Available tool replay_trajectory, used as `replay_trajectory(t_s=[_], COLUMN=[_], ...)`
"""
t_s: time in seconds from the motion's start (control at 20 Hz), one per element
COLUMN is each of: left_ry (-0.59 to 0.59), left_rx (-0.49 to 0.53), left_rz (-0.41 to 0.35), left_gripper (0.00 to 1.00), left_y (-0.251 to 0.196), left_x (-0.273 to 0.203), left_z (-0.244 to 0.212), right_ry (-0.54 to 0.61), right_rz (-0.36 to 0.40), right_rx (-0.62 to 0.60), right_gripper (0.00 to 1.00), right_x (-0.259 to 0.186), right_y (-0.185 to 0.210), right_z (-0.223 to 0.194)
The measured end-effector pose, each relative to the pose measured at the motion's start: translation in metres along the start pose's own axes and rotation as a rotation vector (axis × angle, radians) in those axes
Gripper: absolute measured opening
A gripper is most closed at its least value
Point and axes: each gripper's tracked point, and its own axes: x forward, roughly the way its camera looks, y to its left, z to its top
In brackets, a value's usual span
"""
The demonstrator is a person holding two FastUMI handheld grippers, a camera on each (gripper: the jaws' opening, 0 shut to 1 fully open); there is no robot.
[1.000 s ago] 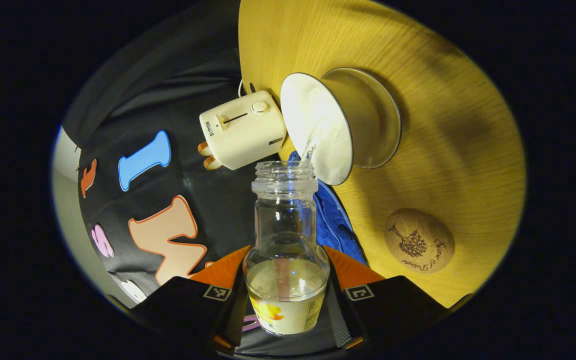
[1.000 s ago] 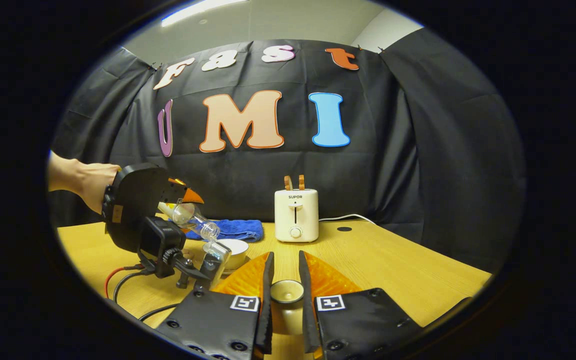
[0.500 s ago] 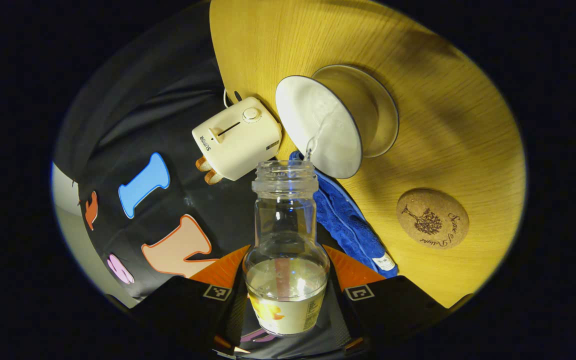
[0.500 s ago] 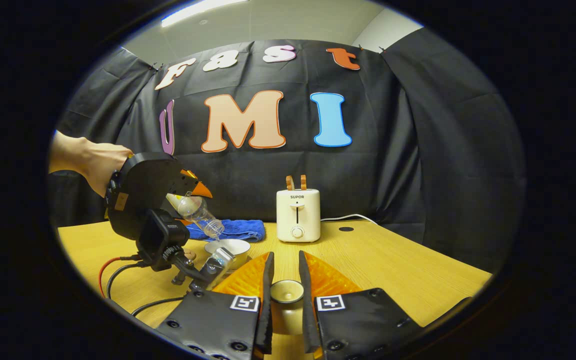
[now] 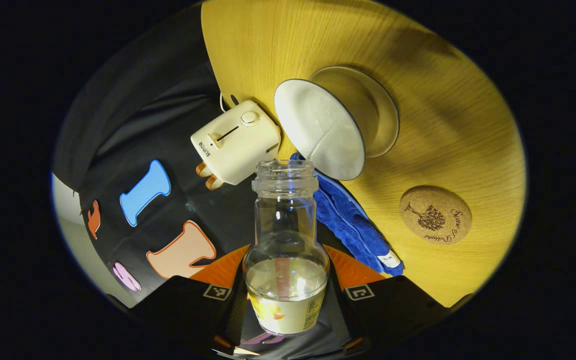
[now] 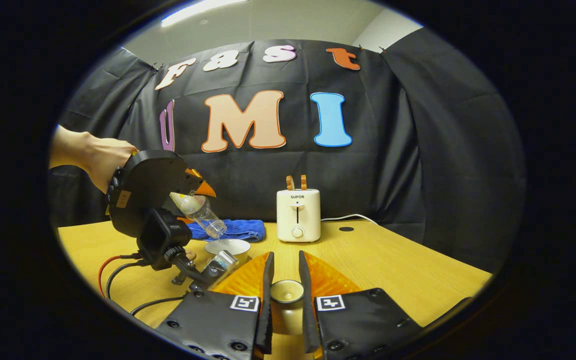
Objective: Open the teacup lid with one hand, grasp the water bottle and pour water into the teacup with the other hand; after pouring, place the water bottle on the coaster and then close the teacup lid.
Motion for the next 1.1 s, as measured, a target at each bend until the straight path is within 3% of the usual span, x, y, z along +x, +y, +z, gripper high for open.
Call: replay_trajectory(t_s=[0.3,0.55,0.65,0.85,1.0,1.1], left_ry=[-0.005,-0.05,-0.074,-0.142,-0.203,-0.246], left_rx=[-0.003,-0.23,-0.381,-0.786,-1.169,-1.357], left_rz=[-0.002,-0.039,-0.05,-0.088,-0.101,-0.029], left_gripper=[0.67,0.67,0.66,0.66,0.66,0.66], left_y=[0.001,-0.011,-0.014,-0.027,-0.034,-0.03], left_x=[0.001,0.001,0.002,0.002,0.008,0.011], left_z=[0.001,0.004,0.006,0.016,0.024,0.023], right_ry=[0.0,0.001,0.001,0.001,0.001,0.001], right_rz=[0.0,0.002,0.002,0.002,0.0,-0.004], right_rx=[0.0,0.0,0.0,-0.001,-0.001,-0.002], right_gripper=[0.28,0.28,0.28,0.27,0.27,0.27], right_x=[0.0,0.0,0.0,0.0,-0.001,-0.001], right_y=[0.0,0.0,0.0,0.0,0.0,-0.001], right_z=[0.0,0.0,0.0,0.001,0.0,0.001])
